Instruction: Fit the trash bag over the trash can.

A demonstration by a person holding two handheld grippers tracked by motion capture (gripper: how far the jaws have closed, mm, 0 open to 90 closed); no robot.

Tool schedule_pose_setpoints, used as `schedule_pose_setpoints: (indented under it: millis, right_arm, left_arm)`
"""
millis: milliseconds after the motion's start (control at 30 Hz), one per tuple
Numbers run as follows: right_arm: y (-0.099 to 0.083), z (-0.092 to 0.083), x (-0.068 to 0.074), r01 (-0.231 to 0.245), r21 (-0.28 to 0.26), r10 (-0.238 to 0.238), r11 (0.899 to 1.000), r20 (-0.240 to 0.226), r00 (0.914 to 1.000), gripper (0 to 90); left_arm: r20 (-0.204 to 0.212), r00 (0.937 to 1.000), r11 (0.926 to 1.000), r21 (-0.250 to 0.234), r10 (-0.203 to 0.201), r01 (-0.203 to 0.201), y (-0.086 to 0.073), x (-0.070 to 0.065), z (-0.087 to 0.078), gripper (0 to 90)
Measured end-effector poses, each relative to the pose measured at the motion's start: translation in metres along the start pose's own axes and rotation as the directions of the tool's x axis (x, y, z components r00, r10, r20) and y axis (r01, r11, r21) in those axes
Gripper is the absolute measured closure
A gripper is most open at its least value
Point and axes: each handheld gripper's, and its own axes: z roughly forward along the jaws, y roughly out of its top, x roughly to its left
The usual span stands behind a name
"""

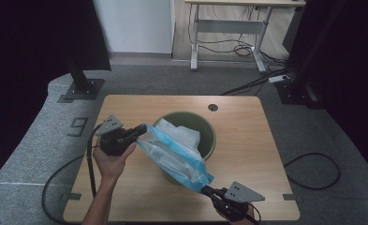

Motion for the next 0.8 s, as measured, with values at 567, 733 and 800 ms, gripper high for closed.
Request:
schedule_pose_setpoints:
  millis: [567,733,800]
  right_arm:
    - [0.012,-0.065,-0.032,0.017,-0.191,-0.004,0.982,0.065,0.9978,56.8]
    - [0.021,-0.066,-0.052,0.013,-0.192,0.009,0.981,0.113,0.9936,56.5]
    - [0.024,-0.061,-0.058,0.012,-0.185,0.011,0.983,0.122,0.9924,56.3]
  left_arm:
    - [0.003,1.0000,1.0000,0.006,0.003,-0.003,0.000,-0.003,0.002,90.0]
    - [0.002,1.0000,1.0000,0.008,0.004,-0.004,0.001,-0.003,0.001,90.0]
    - [0.004,1.0000,0.9999,0.009,0.006,-0.006,0.001,-0.004,0.002,90.0]
